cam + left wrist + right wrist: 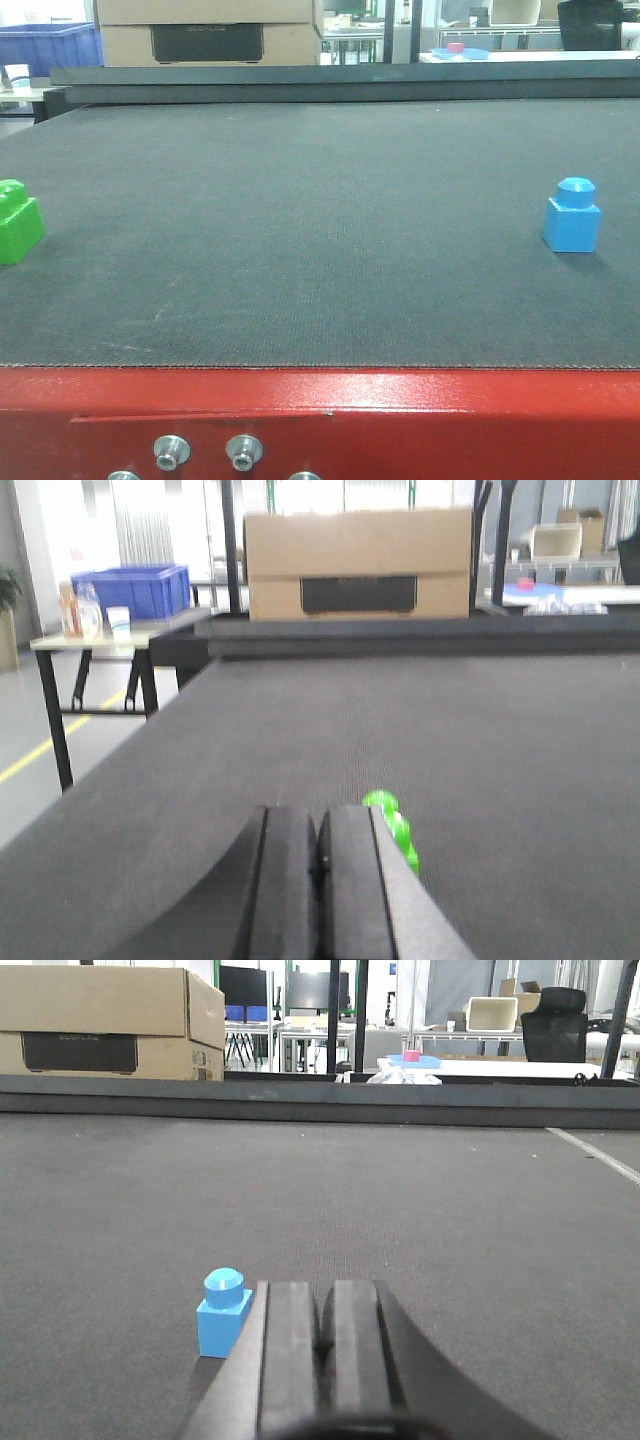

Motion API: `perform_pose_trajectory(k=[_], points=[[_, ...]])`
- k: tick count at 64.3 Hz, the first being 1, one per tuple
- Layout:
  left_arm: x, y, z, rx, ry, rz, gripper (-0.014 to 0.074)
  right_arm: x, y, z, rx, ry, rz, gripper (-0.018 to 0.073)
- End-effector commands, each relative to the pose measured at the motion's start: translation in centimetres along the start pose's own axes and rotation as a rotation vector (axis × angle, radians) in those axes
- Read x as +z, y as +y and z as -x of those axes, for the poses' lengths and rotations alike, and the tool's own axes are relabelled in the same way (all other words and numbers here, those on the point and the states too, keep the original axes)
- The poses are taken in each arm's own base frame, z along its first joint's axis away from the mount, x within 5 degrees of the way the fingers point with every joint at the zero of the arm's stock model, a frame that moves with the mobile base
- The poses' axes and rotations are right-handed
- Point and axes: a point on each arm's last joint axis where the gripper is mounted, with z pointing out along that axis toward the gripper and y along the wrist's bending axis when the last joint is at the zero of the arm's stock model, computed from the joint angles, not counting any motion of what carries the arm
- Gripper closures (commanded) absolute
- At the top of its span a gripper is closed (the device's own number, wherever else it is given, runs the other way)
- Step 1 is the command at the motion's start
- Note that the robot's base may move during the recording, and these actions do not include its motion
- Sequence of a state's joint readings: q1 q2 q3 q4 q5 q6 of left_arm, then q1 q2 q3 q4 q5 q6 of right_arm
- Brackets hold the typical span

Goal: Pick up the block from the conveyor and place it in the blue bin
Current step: 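Lower both grippers open above the green and blue blocks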

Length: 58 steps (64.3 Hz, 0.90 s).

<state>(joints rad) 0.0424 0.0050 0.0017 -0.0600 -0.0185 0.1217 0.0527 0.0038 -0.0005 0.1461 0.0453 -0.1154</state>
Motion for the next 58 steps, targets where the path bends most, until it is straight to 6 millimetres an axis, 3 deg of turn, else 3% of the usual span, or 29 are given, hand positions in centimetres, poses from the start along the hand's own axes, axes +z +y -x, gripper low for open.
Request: perform_pose_trajectory(k=[1,10,19,25,38,45,58], points=[[-0.1,0.1,0.6,-0.003,-0.064,0.012,0.0707,0.0,-0.1,0.5,-0.006,-0.059,-0.005,0.0721],[-0.2,0.3,1.6,-0.029,-0.172,0.027,0.0707,-0.1,-0.1,1.1,-0.006,-0.106,-0.010,0.0721],[-0.4,0.7,2.8,-0.145,-0.278,0.057,0.0707,-1.0,0.1,5.4,-0.007,-0.181,0.003,0.0721],[-0.9,0.8,5.9,-0.152,-0.318,0.043,0.0707,-2.4,0.4,9.4,-0.010,-0.234,0.018,0.0721],[-2.0,0.6,13.6,-0.135,-0.241,-0.022,0.0664,-2.4,0.8,14.7,-0.017,-0.117,0.045,0.0690],[-1.7,0.6,17.2,-0.109,-0.155,-0.046,0.0525,-1.5,1.0,17.1,-0.020,-0.056,0.054,0.0536],[0.9,0.6,20.4,-0.100,-0.011,-0.070,0.0191,1.2,1.0,18.2,-0.018,0.024,0.054,0.0062]])
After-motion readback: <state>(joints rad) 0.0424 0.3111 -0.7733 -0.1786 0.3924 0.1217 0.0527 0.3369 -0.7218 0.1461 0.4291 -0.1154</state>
